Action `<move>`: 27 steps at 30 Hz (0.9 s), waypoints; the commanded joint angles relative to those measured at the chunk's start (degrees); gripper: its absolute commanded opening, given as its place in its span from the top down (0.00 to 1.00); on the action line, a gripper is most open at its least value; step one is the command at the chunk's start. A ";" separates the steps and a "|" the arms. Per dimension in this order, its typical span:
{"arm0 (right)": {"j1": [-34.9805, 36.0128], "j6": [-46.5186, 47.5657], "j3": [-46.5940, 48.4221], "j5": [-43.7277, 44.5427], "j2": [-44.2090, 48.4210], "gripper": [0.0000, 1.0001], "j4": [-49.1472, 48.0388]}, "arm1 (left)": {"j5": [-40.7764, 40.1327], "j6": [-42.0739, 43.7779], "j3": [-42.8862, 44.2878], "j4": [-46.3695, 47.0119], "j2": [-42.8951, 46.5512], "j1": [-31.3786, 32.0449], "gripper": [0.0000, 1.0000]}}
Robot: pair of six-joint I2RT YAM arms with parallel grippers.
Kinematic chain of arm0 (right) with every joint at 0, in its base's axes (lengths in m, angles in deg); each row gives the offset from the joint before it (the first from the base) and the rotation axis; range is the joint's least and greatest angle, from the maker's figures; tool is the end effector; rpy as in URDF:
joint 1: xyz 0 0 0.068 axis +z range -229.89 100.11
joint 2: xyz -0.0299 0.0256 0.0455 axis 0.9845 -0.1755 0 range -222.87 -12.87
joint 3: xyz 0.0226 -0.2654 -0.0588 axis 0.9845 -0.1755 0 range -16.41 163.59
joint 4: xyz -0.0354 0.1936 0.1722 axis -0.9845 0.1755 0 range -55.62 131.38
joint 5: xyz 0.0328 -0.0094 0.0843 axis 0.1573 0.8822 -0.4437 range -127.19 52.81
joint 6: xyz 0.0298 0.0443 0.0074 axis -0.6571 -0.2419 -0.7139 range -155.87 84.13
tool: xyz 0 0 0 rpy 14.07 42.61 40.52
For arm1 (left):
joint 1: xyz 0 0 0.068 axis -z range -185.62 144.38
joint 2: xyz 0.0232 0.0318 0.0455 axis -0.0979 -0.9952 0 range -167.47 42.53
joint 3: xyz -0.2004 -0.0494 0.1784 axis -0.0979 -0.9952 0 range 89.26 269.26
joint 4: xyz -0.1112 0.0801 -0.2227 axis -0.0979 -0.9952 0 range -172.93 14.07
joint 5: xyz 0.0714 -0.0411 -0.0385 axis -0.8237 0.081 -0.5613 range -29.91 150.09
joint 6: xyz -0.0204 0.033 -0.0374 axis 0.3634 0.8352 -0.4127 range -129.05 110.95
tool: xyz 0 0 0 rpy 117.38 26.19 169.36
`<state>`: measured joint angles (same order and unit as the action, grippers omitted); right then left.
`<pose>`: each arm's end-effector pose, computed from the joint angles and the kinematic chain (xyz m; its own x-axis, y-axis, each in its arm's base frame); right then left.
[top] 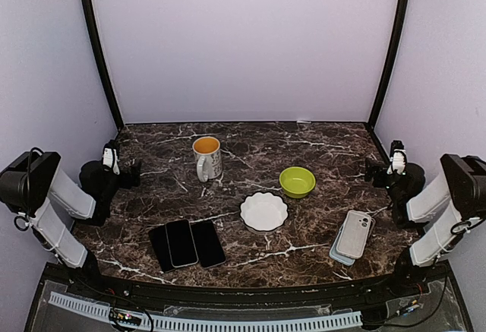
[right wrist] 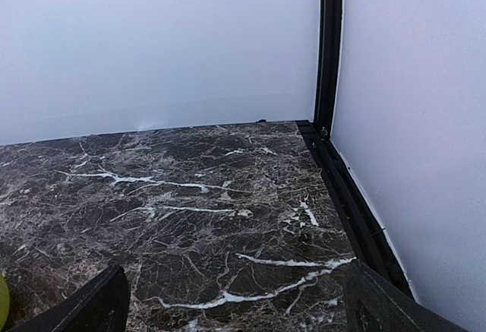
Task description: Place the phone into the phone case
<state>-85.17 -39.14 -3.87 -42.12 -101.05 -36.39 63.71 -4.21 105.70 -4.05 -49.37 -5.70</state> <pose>0.2388 -0.0191 0.1456 -0.0841 0.0647 -0.9944 0.0112 0.9979 0.0640 0.2576 -0.0018 0.1485 -0.0569 0.0842 -0.9948 0.0667 0.9945 0.0804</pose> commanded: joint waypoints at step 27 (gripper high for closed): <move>16.09 -14.94 39.86 15.26 18.69 0.36 86.70 | -8.98 -8.32 37.87 -71.75 21.35 20.20 0.01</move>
<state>-78.18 -52.39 32.06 -31.30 -81.34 24.16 52.78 -9.83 139.76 -59.89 -30.79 10.92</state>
